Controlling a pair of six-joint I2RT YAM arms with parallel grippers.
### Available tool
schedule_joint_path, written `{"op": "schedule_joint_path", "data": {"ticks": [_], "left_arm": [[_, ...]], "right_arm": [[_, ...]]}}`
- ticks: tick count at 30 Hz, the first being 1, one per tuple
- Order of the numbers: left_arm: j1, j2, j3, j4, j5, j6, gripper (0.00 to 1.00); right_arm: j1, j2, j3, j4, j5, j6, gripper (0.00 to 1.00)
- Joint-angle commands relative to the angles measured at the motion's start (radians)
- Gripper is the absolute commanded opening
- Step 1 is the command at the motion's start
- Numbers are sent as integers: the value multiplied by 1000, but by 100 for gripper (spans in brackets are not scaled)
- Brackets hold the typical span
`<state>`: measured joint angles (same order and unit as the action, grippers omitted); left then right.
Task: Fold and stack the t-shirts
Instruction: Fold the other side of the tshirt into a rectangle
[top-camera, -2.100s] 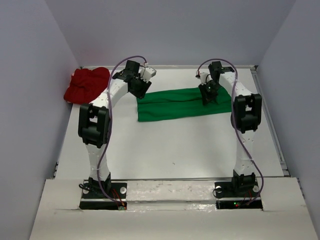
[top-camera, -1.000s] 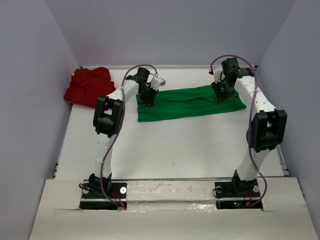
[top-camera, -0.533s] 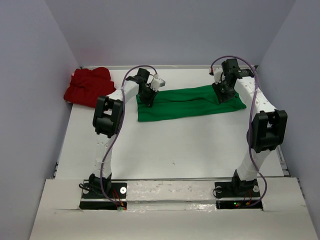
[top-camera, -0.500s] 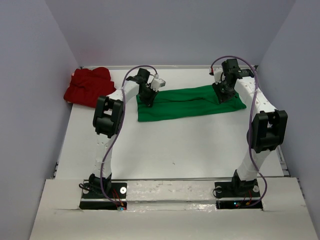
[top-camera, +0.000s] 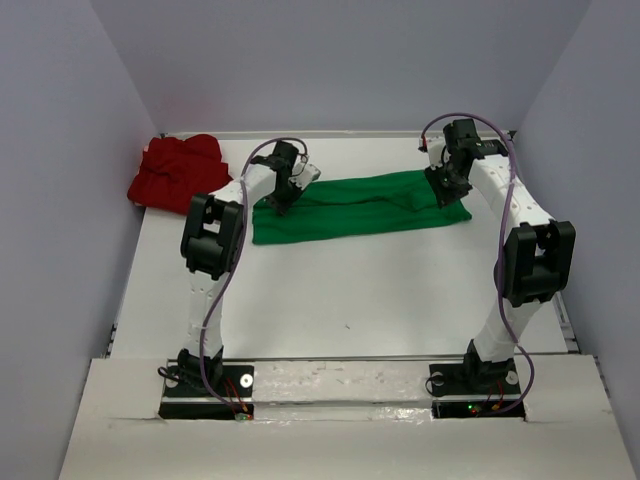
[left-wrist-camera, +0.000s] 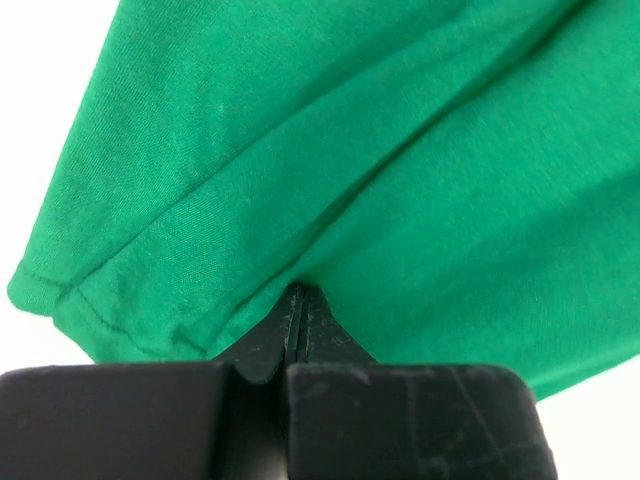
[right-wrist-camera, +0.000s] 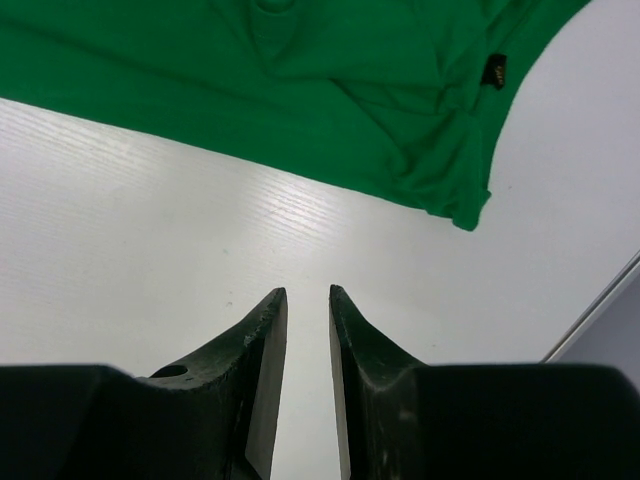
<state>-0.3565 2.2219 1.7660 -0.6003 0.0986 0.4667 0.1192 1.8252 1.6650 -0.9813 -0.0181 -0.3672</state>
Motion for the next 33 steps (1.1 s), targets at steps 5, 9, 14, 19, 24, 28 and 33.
{"op": "schedule_joint_path", "data": {"ticks": [5,9,14,19,24,28,33], "left_arm": [[33,-54,-65,-76,-298,55,0],[34,-74,-47,-70,-333,59,0],[37,-110,84,-170,-129,46,10],[39,-250,200,-182,44,-5,49],[48,-359,288,-161,37,6,78],[108,-494,140,-72,19,1,86],[281,-603,-132,46,128,-30,99]], "right_arm": [[-1,-29,-7,35,-8,-9,29],[-1,-18,-8,36,-26,-7,29],[-1,-14,-8,38,-54,-12,28],[-1,3,16,30,-95,-15,28],[-1,12,50,39,-183,-21,29],[-1,61,105,67,-316,-35,29],[-1,154,165,141,-362,-59,25]]}}
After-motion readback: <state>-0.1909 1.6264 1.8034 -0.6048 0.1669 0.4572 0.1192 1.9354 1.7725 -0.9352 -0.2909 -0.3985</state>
